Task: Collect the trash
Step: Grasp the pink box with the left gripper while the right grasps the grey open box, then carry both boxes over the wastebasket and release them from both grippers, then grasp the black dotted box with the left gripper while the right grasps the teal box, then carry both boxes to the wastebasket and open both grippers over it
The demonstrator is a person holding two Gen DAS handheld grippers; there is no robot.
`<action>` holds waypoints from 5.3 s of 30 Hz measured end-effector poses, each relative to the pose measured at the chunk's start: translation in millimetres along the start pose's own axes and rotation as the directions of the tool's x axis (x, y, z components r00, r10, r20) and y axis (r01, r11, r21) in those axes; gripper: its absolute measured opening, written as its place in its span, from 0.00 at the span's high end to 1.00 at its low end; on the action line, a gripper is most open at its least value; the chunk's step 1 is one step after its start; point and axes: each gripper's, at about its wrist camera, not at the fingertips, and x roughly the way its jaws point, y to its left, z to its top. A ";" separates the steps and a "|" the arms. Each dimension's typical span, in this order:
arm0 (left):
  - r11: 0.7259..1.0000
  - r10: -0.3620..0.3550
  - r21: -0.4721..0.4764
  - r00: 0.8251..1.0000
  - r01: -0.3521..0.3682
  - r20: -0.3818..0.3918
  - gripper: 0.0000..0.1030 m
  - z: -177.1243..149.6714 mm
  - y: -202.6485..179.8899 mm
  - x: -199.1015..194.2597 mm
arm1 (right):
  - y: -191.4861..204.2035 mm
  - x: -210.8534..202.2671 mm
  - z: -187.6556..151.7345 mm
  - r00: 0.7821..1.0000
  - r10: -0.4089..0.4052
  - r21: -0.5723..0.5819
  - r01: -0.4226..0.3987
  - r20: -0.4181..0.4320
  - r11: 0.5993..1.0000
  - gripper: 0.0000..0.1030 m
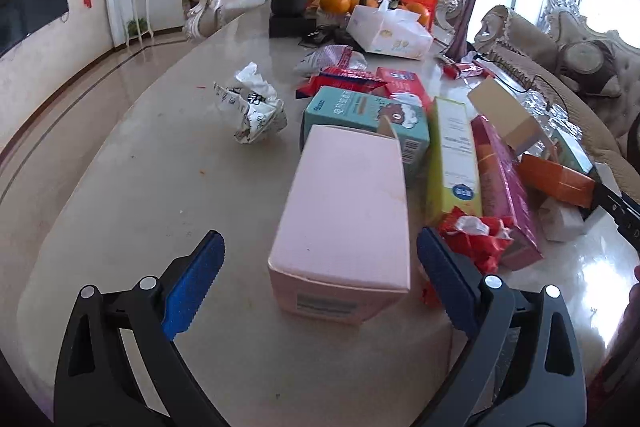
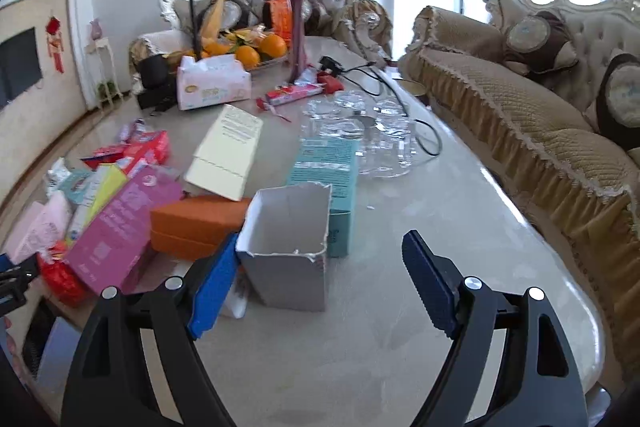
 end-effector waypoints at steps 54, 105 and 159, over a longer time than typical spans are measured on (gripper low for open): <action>0.898 -0.180 0.199 0.740 0.393 -0.648 0.53 -272.2 -61.5 -21.2 | 40.3 -53.1 -255.4 0.621 0.336 0.069 -0.412 -0.708 0.908 0.61; 0.999 -0.034 0.036 0.999 0.034 0.019 0.10 -60.6 -60.7 -35.7 | -5.0 52.8 35.0 0.991 -0.022 -0.088 0.010 -0.132 0.996 0.32; 0.910 -0.224 0.144 0.754 0.388 -0.617 0.09 -273.5 -58.1 -17.6 | 38.4 -57.0 -245.6 0.661 0.332 0.051 -0.406 -0.674 0.912 0.37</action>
